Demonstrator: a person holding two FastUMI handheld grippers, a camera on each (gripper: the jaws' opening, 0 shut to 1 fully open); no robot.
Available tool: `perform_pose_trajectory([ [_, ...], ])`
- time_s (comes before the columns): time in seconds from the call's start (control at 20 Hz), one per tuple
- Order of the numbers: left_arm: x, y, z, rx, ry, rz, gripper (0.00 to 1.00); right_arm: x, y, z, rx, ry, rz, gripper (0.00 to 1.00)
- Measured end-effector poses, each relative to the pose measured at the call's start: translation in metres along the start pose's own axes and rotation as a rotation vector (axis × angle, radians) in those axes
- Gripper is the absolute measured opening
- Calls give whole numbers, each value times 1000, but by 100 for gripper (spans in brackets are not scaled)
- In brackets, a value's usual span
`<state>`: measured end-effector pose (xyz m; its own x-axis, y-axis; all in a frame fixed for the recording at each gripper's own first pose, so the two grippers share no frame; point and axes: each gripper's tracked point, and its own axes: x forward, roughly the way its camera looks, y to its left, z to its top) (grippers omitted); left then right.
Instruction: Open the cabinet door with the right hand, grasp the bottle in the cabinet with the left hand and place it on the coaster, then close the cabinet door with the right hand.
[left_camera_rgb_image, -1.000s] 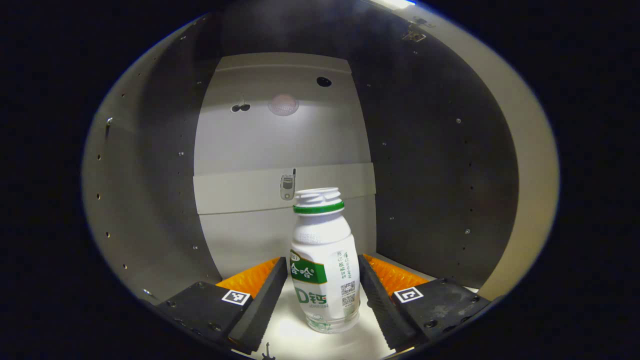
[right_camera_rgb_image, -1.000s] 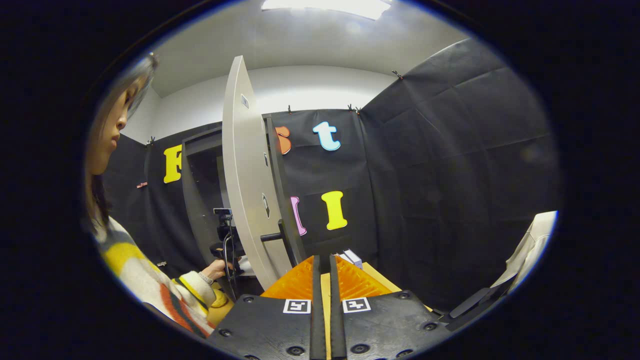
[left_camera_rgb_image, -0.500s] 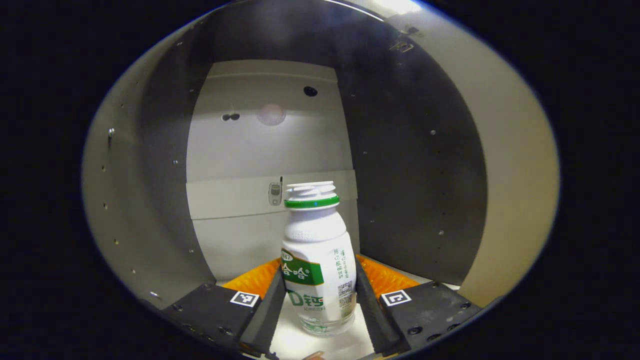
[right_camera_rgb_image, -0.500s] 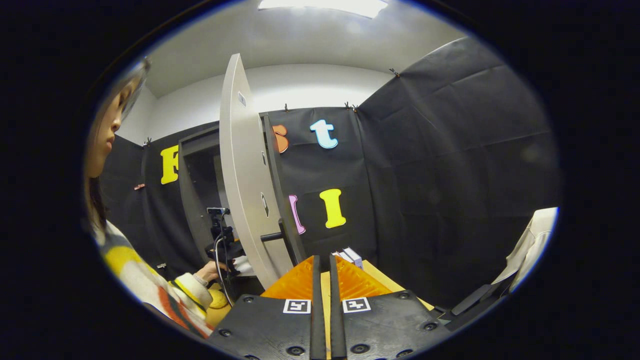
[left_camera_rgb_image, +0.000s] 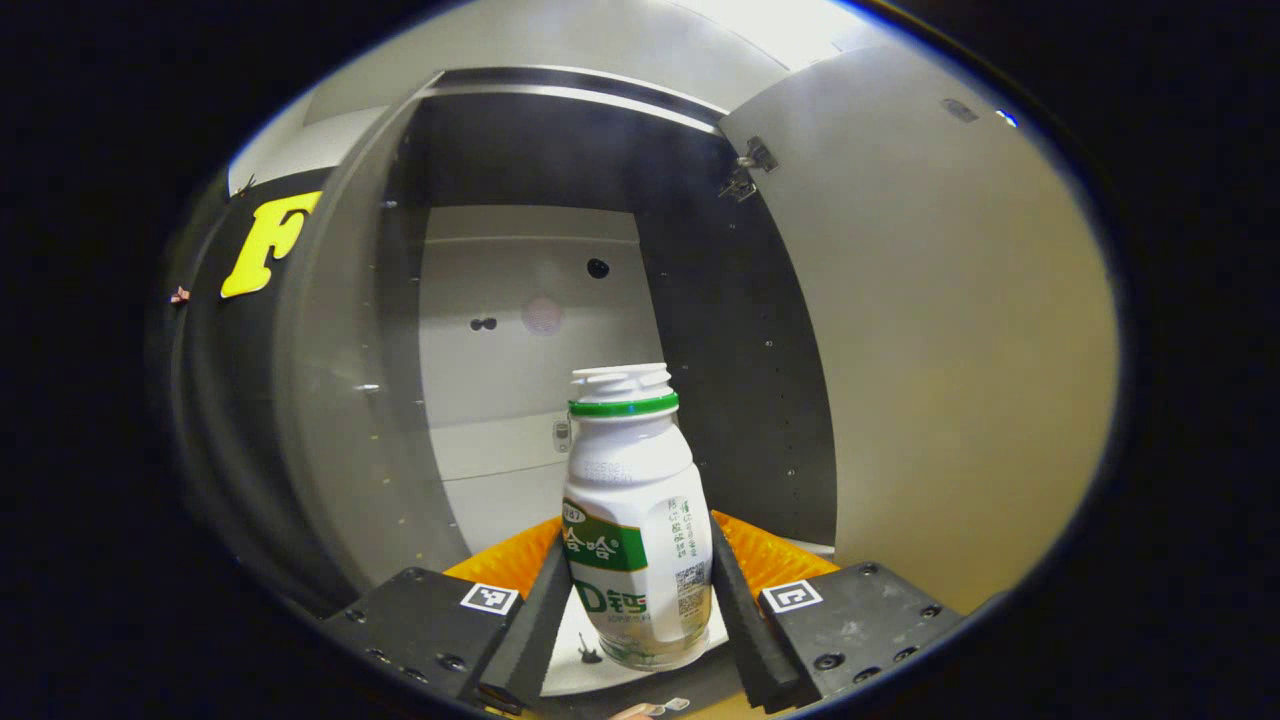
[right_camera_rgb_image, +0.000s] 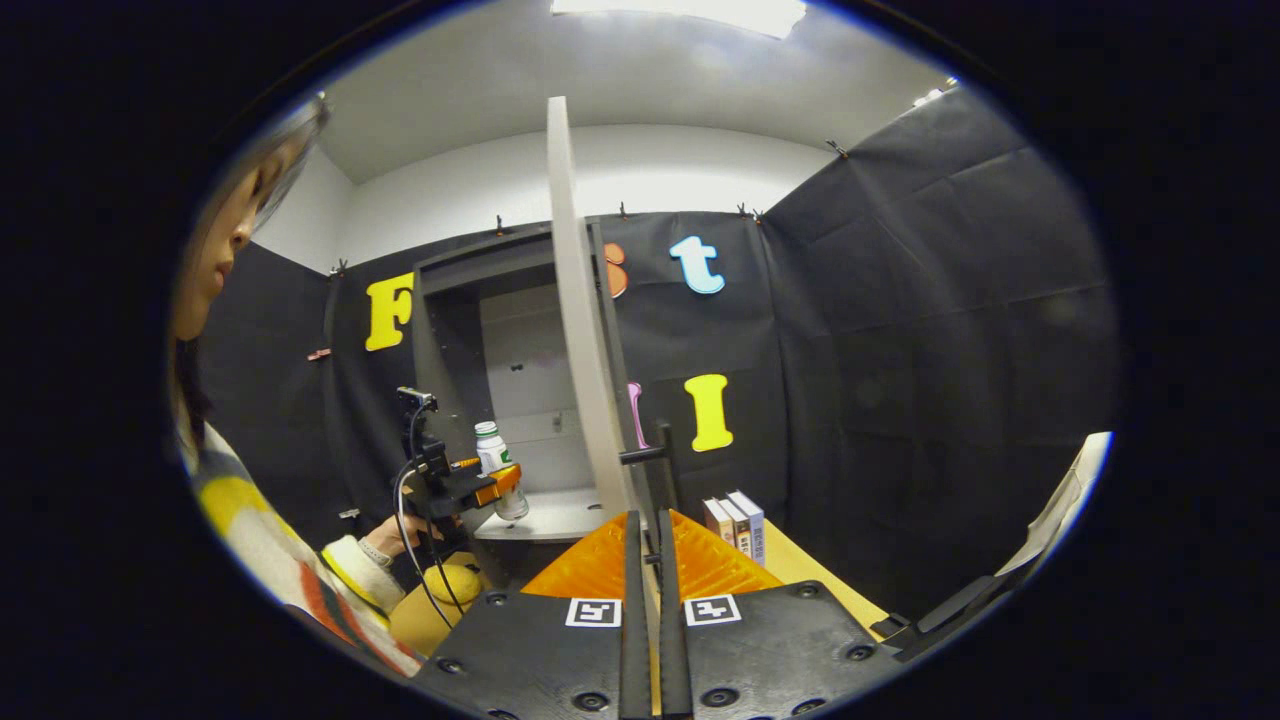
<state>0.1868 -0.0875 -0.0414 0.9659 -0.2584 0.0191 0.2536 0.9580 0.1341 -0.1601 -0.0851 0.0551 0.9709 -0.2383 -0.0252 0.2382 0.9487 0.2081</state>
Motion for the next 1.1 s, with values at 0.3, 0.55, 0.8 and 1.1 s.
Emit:
perform_pose_trajectory([
  [0.3,-84,15,-38,-24,54,26,74,7,54,-18,-71,13,167,8],
  [0.55,-153,3,-87,-94,95,-15,74,22,107,-35,-108,-4,321,8],
  [0.8,-213,-3,-152,-197,135,17,74,32,141,-63,-144,3,441,14],
  [1.1,-271,-22,-234,-241,175,93,74,38,173,-78,-113,-12,556,12],
])
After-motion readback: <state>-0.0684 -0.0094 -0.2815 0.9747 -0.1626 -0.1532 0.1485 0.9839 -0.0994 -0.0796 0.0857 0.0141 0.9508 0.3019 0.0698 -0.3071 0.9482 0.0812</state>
